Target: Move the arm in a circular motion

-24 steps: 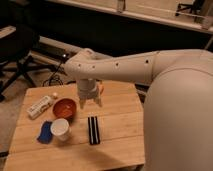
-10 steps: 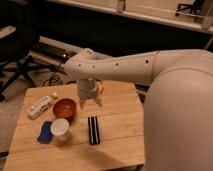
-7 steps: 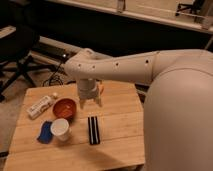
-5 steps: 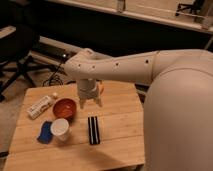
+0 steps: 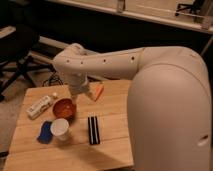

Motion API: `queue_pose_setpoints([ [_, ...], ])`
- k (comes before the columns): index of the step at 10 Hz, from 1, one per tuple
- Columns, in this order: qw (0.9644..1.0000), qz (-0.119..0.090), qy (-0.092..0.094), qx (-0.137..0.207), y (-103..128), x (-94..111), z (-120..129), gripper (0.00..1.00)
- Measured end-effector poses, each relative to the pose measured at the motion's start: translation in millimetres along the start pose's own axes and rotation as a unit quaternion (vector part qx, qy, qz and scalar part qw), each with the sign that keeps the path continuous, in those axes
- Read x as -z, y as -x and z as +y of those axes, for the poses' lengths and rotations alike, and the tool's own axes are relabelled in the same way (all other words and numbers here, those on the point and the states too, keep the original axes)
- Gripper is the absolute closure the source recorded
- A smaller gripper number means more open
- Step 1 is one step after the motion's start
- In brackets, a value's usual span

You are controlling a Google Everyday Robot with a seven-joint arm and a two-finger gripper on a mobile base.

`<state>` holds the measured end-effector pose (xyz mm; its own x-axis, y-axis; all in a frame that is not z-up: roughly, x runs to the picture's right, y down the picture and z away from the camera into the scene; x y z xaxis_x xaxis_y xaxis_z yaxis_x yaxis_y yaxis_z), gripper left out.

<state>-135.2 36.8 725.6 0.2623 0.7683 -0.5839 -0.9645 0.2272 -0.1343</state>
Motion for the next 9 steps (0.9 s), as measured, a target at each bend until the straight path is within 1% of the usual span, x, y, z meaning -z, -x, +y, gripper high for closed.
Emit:
queue_pose_setpoints([
  [1,0.9998,-0.008,0.006,0.019,16.5,0.9,11.6,0.35],
  [2,0.9989,-0.022,0.014,0.040,43.4,1.2,20.8,0.35],
  [3,0.9981,-0.036,0.019,0.047,65.8,2.1,20.4,0.35],
  [4,0.9971,-0.057,0.021,0.045,98.2,5.4,7.9,0.35],
  [5,0.9963,-0.076,0.017,0.034,123.9,11.7,-13.2,0.35],
  [6,0.9952,-0.096,0.011,0.016,146.4,19.0,-46.2,0.35],
  [7,0.9941,-0.108,0.006,-0.001,156.3,23.9,-76.8,0.35],
  [8,0.9932,-0.115,0.002,-0.020,158.6,25.8,-106.2,0.35],
  [9,0.9922,-0.114,-0.004,-0.051,151.4,22.0,-149.4,0.35],
])
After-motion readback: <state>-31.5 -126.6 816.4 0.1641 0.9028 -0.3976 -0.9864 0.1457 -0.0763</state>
